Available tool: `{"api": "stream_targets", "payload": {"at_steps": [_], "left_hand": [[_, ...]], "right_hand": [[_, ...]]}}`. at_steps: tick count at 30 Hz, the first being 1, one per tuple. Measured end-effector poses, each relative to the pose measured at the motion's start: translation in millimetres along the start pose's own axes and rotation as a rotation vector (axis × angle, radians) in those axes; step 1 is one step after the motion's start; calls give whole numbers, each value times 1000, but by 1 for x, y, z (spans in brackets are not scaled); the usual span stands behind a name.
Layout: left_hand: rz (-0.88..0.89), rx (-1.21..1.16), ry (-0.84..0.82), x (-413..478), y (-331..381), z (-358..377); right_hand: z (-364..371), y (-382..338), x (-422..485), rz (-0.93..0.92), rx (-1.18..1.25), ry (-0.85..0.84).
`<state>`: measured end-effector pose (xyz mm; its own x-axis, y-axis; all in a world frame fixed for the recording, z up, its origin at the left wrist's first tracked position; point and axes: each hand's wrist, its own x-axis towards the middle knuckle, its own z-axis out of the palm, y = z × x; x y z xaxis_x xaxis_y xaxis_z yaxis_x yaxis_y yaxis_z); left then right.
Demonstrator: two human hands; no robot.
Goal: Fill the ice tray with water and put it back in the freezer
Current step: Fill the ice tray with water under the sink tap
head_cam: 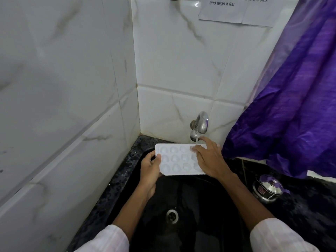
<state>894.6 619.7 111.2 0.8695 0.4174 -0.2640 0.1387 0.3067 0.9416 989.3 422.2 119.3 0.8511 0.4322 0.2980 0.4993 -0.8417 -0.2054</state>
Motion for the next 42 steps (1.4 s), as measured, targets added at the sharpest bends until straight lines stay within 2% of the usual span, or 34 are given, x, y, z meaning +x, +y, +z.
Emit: {"api": "stream_targets", "payload": {"at_steps": [11,17,19,24,30,37,42], "left_hand": [[6,-18,-5,-3,3,3],[11,-11,-8,-1,7,7],[12,-20,-11,0,9,9],[7,-56,6,3,13,17],[-16,-83,32,6,13,23],[-22,-71,50,6,12,20],[-26,-94,54,6,13,18]], "right_hand": [[-6,0,-1,13,31,-22],[-14,6,-3,-26,172,-52],[-16,7,-3,11,188,-61],[-19,7,-3,73,221,29],[-20,6,-5,-44,174,60],[-20,4,-5,-45,177,-34],[-24,0,-4,-77,180,-42]]}}
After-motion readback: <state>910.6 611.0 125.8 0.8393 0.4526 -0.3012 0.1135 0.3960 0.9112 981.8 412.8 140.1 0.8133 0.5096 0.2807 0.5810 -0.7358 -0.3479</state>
